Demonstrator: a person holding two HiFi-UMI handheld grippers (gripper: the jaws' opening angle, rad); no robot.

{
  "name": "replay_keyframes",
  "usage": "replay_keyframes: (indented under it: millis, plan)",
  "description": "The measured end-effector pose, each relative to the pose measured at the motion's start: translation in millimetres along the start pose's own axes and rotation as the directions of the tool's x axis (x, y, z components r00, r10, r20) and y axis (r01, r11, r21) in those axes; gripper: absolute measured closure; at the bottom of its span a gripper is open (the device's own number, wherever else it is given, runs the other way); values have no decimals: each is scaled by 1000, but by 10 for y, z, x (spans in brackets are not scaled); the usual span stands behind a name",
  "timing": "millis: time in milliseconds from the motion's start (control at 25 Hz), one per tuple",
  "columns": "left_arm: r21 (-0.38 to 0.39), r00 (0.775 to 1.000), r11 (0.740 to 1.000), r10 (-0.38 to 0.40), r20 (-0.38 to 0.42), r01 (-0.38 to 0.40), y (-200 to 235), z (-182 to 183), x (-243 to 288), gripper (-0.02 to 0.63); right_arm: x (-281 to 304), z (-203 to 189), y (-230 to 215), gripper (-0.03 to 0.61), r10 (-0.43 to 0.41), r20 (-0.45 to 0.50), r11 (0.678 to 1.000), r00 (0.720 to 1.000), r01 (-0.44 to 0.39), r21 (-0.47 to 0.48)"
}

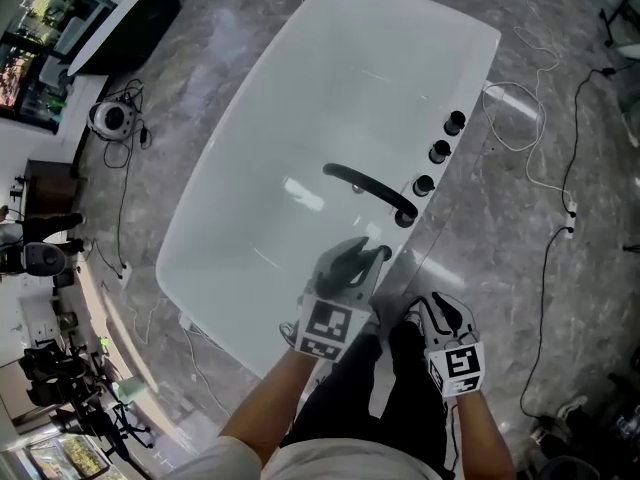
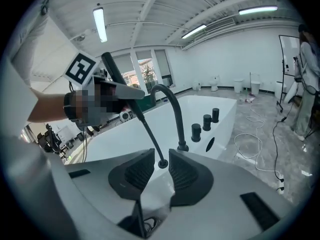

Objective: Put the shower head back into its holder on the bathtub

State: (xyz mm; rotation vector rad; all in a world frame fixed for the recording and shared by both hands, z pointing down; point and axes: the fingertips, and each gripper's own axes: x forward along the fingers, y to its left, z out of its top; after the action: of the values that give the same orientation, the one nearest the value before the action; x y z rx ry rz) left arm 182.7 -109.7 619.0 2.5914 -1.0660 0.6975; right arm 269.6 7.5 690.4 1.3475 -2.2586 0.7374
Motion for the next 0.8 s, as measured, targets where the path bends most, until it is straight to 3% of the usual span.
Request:
replay_keyframes:
  millis: [200, 360, 800]
  plan:
    - [-8, 997, 999, -35, -62, 34, -107, -551, 351, 518, -6, -88, -90, 489, -12, 10, 999, 1000, 12, 29]
    - [-15, 997, 998, -63, -52, 62, -167, -922, 582, 518, 71, -170, -150, 489, -11, 22, 999, 1000, 10, 42]
    - [1, 992, 996, -84, -96, 84, -262, -1519, 1080, 518, 171, -381, -297, 489, 0, 18, 998, 1000, -1, 61]
